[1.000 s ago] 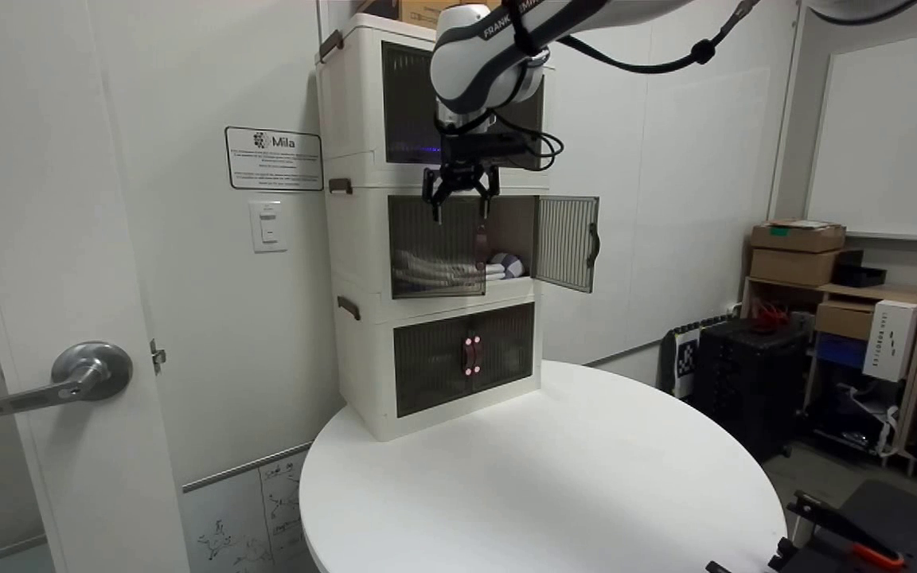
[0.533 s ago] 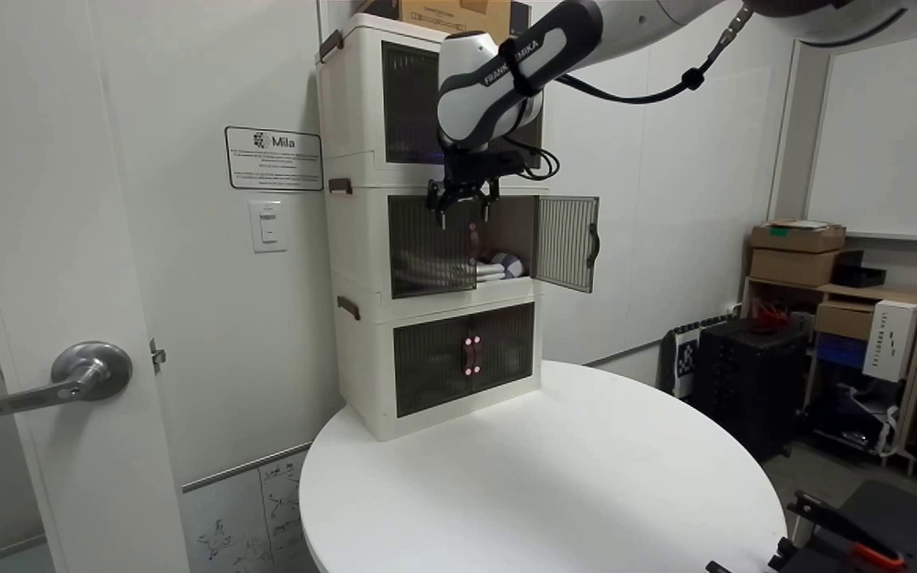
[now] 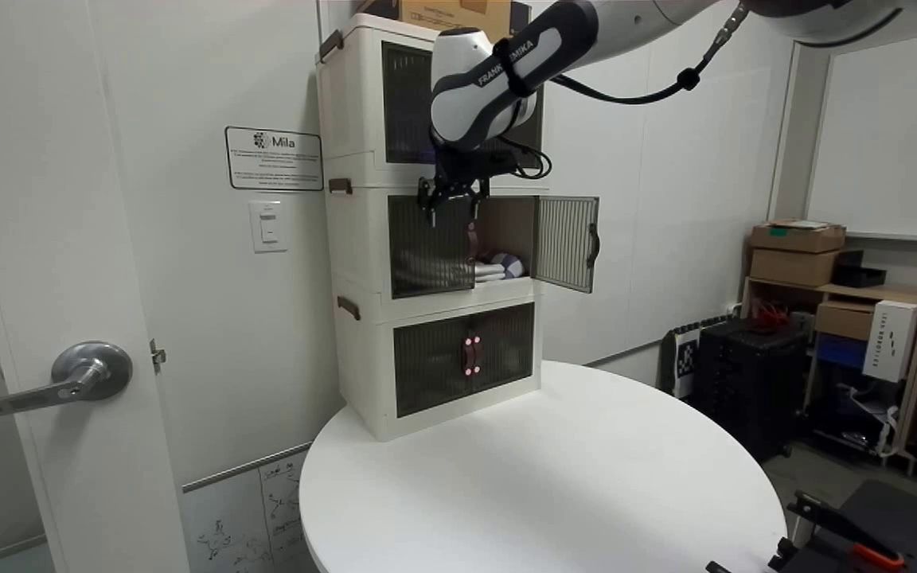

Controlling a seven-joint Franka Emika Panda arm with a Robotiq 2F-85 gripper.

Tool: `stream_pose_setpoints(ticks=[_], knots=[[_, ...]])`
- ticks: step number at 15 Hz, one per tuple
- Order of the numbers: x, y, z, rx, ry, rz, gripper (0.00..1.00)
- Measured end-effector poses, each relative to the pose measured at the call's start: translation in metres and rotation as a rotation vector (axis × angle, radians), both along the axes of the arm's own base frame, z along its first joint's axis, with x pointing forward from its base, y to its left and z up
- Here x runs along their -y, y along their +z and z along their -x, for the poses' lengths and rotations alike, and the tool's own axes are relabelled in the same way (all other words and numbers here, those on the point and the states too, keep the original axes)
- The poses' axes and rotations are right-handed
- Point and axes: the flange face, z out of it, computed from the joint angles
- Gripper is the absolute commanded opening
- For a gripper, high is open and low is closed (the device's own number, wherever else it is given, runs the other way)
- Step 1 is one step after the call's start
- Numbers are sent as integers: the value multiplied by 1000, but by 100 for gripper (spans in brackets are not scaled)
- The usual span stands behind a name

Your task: Close the left middle cabinet doors

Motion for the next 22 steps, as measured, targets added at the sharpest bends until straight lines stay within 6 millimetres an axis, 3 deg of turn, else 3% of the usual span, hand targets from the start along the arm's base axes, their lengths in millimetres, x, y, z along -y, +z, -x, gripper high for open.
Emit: stream_pose_setpoints(ticks=[4, 11, 18, 22], knots=[[-7, -2, 1, -48, 146, -14, 100], [30, -9, -5, -79, 356, 59, 100], [64, -12, -9, -41, 315, 60, 100], [68, -19, -8, -10, 249, 29, 100]])
